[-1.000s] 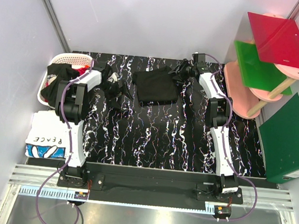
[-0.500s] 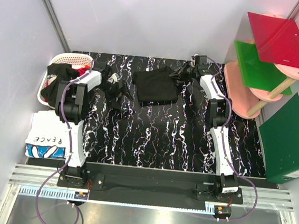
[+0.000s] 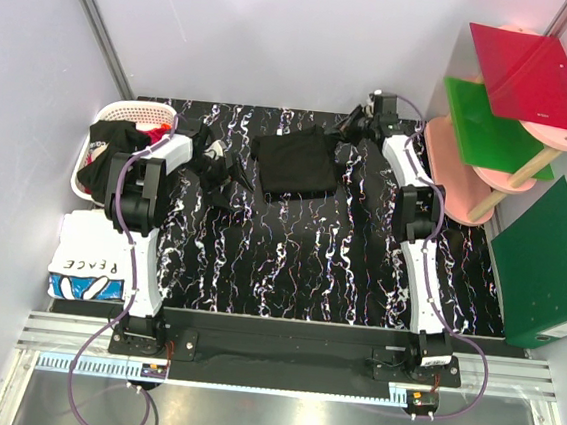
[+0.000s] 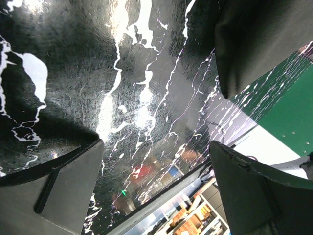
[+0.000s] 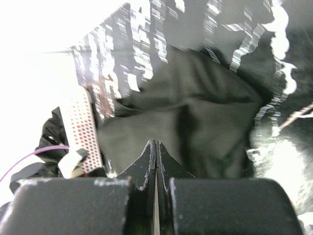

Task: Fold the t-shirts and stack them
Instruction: Smooth out wrinkles on the folded tshirt

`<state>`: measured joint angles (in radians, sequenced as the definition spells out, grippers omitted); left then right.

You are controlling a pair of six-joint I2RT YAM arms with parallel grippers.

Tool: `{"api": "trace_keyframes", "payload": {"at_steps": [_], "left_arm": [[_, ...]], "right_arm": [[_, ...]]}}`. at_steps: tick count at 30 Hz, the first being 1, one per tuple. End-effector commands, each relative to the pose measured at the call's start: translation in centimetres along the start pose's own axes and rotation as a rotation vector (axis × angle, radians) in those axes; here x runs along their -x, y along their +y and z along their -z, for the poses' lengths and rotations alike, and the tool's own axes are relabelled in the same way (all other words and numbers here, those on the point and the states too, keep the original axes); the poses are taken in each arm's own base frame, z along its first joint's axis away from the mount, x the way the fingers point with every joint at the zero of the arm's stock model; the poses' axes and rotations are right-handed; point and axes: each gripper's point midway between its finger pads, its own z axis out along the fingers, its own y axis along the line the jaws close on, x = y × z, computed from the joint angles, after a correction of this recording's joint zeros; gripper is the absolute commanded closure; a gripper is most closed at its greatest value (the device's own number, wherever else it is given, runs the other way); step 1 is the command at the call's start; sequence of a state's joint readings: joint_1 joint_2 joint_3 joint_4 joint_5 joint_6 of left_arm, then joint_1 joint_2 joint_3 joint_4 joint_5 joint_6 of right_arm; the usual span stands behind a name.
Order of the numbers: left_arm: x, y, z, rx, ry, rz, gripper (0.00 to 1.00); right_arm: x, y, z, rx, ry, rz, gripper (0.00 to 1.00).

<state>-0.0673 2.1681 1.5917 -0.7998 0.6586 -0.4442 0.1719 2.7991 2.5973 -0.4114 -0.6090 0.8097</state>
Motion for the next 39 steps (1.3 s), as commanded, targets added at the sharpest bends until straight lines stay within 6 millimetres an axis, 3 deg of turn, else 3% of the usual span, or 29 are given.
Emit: {"api": "trace_keyframes", "payload": {"at_steps": [1,3,6,10,11,13,16,17,18,22,24,25,28,31,35,39], "left_arm": [[-1.0,1.4,-0.9,0.038,0.029,-0.011,0.01],[-1.1,1.5,-1.0,0.035,0.035,-0.008,0.01],[-1.1,1.5,-1.1,0.033,0.037,-0.007,0.01],[-1.0,1.2,-1.1,0.028,0.039,-0.01,0.01],[-0.8,0.9,-0.9,0.02,0.032,-0.018,0.01],[-0.1,0.3,-0.3,0.019,0.004,-0.039,0.01],[2.8,-2.1,1.3,0.017,-0.095,-0.084,0.01],[4.6,-3.8,2.5,0.011,-0.159,-0.108,0.01],[5.4,-4.8,3.0,0.006,-0.19,-0.127,0.01],[10.7,-10.2,6.6,-0.01,-0.398,-0.201,0.01],[12.3,-10.5,6.3,-0.007,-0.435,-0.155,0.01],[13.2,-11.4,6.8,-0.021,-0.472,-0.156,0.01],[15.1,-12.5,5.6,-0.057,-0.51,-0.11,0.01],[16.1,-11.8,2.1,-0.055,-0.477,-0.066,0.01],[15.7,-10.7,-1.1,-0.025,-0.438,-0.025,0.01],[16.1,-10.1,-2.1,0.013,-0.463,-0.027,0.02]], "right_arm": [[5.7,11.1,6.5,0.122,-0.221,0.192,1.0],[6.6,12.3,7.5,0.117,-0.273,0.217,1.0],[7.3,11.2,7.1,0.083,-0.304,0.218,1.0],[6.4,7.1,5.1,0.02,-0.254,0.156,0.98],[5.8,6.1,4.5,0.01,-0.228,0.14,0.88],[4.9,5.0,4.1,-0.004,-0.189,0.117,0.84],[4.1,4.9,4.7,-0.026,-0.168,0.134,0.51],[4.4,6.1,5.7,-0.018,-0.183,0.159,0.34],[4.4,6.2,6.1,-0.023,-0.185,0.175,0.03],[4.1,6.3,6.6,-0.028,-0.172,0.174,0.0],[3.8,6.5,6.4,-0.012,-0.15,0.156,0.0],[3.4,5.7,5.7,-0.017,-0.126,0.14,0.0],[2.4,4.3,4.9,-0.028,-0.084,0.097,0.0],[1.4,2.7,4.4,-0.054,-0.04,0.084,0.0],[-0.3,0.7,4.0,-0.089,0.017,0.081,0.0],[-1.5,-1.5,3.7,-0.132,0.059,0.069,0.0]]}}
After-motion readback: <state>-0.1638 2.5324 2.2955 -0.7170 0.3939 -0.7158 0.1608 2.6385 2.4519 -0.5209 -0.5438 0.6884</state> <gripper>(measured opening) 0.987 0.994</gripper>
